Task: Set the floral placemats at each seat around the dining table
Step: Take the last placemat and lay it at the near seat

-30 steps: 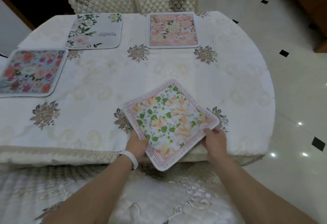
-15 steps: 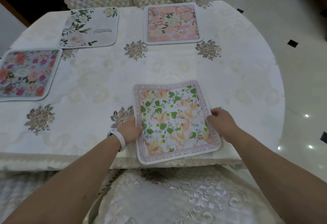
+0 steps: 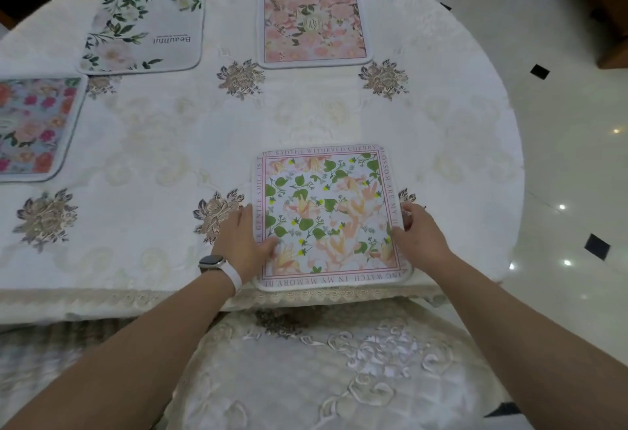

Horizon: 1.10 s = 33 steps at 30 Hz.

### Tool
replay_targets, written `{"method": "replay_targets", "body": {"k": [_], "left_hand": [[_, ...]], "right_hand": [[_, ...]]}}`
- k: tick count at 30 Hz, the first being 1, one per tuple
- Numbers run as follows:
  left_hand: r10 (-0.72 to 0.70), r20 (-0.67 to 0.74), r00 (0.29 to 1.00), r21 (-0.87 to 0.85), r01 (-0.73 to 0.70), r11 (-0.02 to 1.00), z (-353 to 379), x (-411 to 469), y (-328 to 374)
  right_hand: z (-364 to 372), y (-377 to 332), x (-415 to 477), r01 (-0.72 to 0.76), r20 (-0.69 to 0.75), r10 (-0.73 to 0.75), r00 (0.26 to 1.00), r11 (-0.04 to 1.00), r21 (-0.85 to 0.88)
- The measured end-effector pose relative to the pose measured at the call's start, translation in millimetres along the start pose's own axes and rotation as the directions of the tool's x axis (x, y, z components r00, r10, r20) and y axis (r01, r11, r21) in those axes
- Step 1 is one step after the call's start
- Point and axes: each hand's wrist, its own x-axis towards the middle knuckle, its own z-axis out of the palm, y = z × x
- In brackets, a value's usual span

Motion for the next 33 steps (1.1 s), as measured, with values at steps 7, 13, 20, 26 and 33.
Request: {"method": "replay_targets", "body": {"k": [7, 13, 20, 26, 33], "left_hand": [[0.124, 0.194, 0.973, 0.274, -0.175, 0.946, 16, -46, -31], [0.175, 0.202, 0.964, 0.258, -0.224, 0.940, 23, -51, -45], [0.178, 0.166, 0.970, 0.206, -0.211, 0.956, 24, -48, -42], [0.174, 0.160, 0.972, 0.166, -0.200, 0.966, 25, -47, -37], [0.165, 0.132, 0.977, 0.149, -0.185, 0.971, 24, -45, -36]], "right_hand": [[3, 19, -31, 0.264, 0.179, -0.199, 0.963, 0.816, -0.514], [6, 48, -38, 0.336, 0.244, -0.234, 0.941, 0.734, -0.590], [6, 54, -37, 0.342, 0.200, -0.278, 0.940, 0.737, -0.583], [4, 56, -36, 0.324, 0.178, -0.272, 0.946, 0.751, -0.575], [5, 58, -36, 0.320, 0.178, -0.267, 0.947, 0.760, -0.566]]}}
